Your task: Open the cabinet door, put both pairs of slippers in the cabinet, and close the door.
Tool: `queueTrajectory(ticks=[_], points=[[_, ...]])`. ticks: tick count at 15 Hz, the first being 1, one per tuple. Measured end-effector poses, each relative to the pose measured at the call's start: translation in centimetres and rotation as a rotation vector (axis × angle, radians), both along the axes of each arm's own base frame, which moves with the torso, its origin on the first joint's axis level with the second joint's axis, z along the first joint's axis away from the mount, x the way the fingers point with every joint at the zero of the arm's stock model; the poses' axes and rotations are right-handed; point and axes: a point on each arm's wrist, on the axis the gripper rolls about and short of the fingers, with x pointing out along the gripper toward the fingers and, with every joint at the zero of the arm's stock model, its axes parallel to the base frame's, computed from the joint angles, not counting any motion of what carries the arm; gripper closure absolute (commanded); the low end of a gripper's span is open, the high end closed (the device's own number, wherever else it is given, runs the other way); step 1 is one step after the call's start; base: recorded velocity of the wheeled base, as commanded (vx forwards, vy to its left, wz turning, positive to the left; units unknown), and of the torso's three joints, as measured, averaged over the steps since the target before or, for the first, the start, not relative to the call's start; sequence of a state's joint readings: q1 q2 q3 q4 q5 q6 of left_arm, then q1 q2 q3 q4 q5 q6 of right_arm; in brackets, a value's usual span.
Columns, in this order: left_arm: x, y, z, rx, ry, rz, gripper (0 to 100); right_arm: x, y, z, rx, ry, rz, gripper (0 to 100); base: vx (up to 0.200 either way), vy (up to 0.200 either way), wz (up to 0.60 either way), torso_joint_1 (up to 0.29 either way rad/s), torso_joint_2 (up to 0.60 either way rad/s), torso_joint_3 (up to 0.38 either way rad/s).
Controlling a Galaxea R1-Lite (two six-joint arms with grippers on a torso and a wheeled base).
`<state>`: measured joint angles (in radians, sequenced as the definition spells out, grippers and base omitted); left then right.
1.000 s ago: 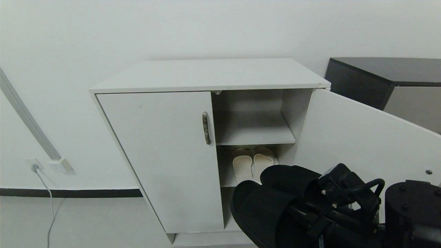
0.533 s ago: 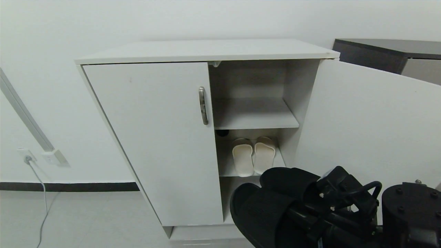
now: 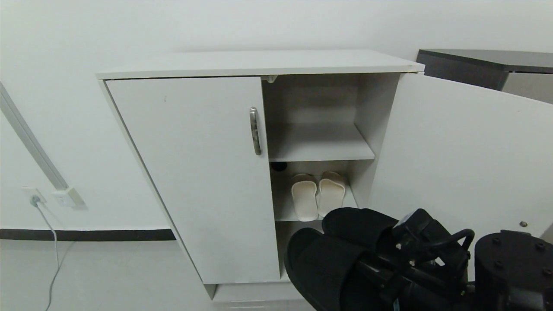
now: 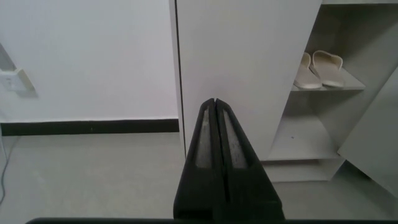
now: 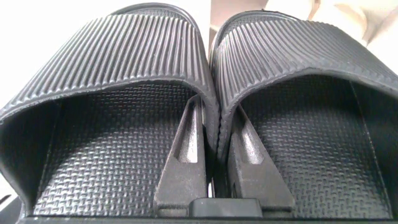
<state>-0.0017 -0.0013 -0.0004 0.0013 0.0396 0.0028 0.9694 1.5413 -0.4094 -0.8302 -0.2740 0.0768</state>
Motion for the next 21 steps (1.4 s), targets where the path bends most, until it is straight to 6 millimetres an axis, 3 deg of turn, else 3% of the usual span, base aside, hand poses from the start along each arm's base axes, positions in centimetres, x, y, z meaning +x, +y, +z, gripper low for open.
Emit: queueTrajectory(ticks=[4,9,12,16,19,21], points=[[0.0,0.0,0.0,0.0,0.0,0.0,100,1.2,1.7,-1.0,-0.028,-0.022,-0.09,100,0.0,0.0,0.0,-0.001,0.04,0.022],[0.0,0.0,0.0,0.001,0.001,-0.003,100,6.0,8.2,-0.6,0.01,-0.139,-0.464,100,0.0,0.0,0.0,0.0,0.0,0.0],[0.0,0.0,0.0,0.001,0.002,-0.004,100,8.4,10.9,0.2,0.022,-0.168,-0.586,100,0.0,0.0,0.0,0.0,0.0,0.0],[0.0,0.0,0.0,0.001,0.002,-0.005,100,12.1,11.6,3.0,0.003,-0.155,-0.68,100,0.0,0.0,0.0,0.0,0.0,0.0],[0.0,0.0,0.0,0.001,0.002,-0.005,100,12.8,11.5,5.3,0.032,-0.156,-0.695,100,0.0,0.0,0.0,0.0,0.0,0.0],[0.0,0.0,0.0,0.002,0.001,-0.005,100,13.1,11.2,5.8,0.017,-0.14,-0.677,100,0.0,0.0,0.0,0.0,0.0,0.0]])
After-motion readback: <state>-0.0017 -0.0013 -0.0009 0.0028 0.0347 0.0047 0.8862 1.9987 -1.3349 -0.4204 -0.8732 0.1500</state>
